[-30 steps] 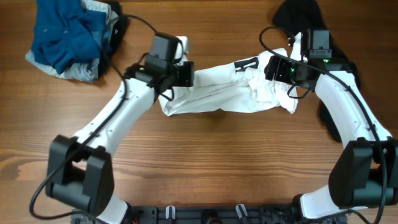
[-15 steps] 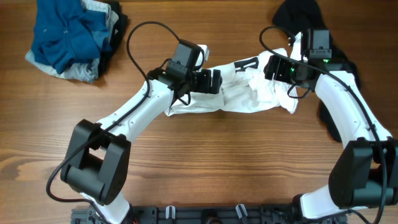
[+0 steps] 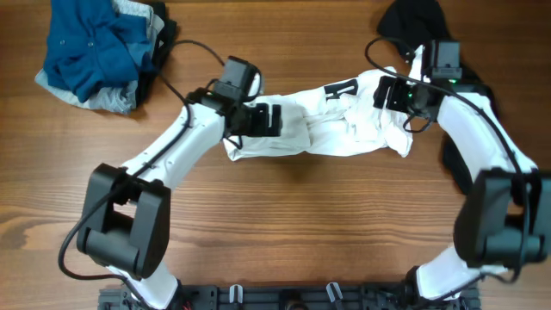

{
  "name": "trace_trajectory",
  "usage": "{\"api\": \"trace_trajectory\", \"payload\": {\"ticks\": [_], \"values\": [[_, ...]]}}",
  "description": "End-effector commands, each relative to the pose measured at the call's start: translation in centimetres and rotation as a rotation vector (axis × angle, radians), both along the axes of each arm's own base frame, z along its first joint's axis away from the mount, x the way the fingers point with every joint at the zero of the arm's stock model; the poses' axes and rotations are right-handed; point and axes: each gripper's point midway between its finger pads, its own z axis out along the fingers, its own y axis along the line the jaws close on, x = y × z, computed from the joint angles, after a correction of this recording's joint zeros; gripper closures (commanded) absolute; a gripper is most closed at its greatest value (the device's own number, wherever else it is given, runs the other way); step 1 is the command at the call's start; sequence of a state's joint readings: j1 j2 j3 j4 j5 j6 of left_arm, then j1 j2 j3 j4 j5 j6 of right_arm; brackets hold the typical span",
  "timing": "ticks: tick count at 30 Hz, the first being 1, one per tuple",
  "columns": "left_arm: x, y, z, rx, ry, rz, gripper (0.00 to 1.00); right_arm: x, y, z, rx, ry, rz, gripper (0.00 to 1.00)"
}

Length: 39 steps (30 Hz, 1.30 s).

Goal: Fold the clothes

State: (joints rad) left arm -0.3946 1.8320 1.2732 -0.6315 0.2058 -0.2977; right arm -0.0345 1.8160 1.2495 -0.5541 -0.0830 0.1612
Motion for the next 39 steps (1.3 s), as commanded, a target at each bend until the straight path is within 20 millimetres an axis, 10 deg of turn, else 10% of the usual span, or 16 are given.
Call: {"api": "trace_trajectory", "payload": {"ticks": [1, 18, 30, 35, 39], "values": [[0.4, 2.0, -0.2, 0.056, 0.011, 0.041, 0.00, -0.2, -0.4, -3.8, -0.041, 0.065, 0.041, 0.00], [0.4, 3.3, -0.5, 0.115, 0.008, 0.066, 0.00, -0.8, -1.7, -10.9, -0.076, 0.187, -0.036, 0.02], [2.1, 8.6, -0.5, 0.320, -0.058, 0.155, 0.00, -2.6, -0.4, -11.2, 0.024, 0.264, -0.083, 0.96], [1.9, 12.3, -0.8, 0.335, -0.006, 0.236, 0.00, -2.0, -0.8, -9.4, 0.063, 0.238, -0.095, 0.96], [1.3, 15.9, -1.1, 0.350, 0.052, 0.316, 0.00, -0.2, -1.6, -3.7, 0.096, 0.132, -0.040, 0.96]]}}
